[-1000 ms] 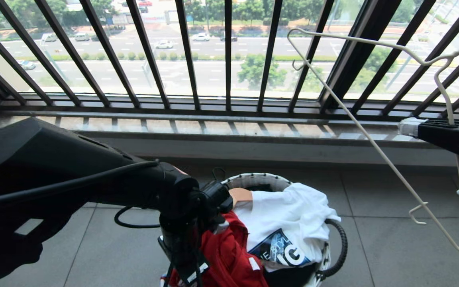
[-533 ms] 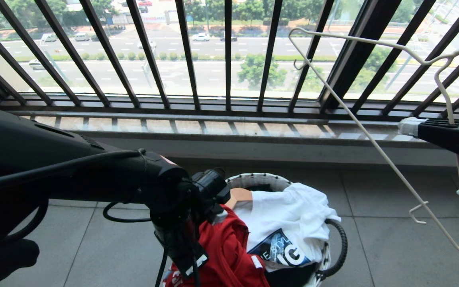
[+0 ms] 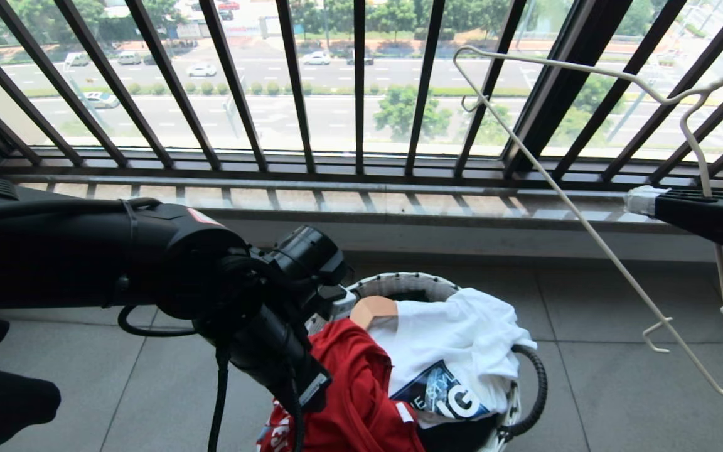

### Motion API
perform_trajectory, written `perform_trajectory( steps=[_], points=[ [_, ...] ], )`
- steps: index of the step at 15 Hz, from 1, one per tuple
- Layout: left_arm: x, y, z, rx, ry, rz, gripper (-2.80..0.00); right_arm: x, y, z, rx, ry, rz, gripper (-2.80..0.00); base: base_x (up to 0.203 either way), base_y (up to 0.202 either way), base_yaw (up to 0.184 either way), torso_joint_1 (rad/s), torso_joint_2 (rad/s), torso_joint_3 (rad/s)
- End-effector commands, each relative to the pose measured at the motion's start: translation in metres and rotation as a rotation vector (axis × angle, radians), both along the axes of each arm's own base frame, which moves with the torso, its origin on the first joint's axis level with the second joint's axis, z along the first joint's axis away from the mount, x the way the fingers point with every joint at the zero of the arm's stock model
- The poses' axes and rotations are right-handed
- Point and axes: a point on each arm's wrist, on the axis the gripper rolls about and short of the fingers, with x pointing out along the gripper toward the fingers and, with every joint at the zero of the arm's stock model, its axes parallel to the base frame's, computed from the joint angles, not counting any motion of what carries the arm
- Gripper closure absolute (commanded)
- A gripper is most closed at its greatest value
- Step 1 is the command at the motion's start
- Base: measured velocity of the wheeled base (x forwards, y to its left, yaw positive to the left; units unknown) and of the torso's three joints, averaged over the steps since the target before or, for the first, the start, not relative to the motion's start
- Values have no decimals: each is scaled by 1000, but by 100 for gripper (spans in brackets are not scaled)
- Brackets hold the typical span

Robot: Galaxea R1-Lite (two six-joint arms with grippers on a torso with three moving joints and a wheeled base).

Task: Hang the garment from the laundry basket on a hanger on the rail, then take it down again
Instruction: Pick up clothes from the basket

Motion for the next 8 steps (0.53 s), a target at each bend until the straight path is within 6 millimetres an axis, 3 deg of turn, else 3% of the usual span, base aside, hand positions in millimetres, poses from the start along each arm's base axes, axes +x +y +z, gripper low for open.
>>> perform_trajectory(
  steps=[1,5,8],
  points=[
    [1,-2,2,-21,-14,8,0,1,0,0,-2,2,1,0,0,0,0,0,0,0],
    [13,-13,4,-95,-85,22,0,-1,-2,3,4,-11,-7,0,0,0,0,0,0,0],
    [35,-33,2,-112,-109,21,0,0,-2,2,2,-7,-10,0,0,0,0,0,0,0]
  ],
)
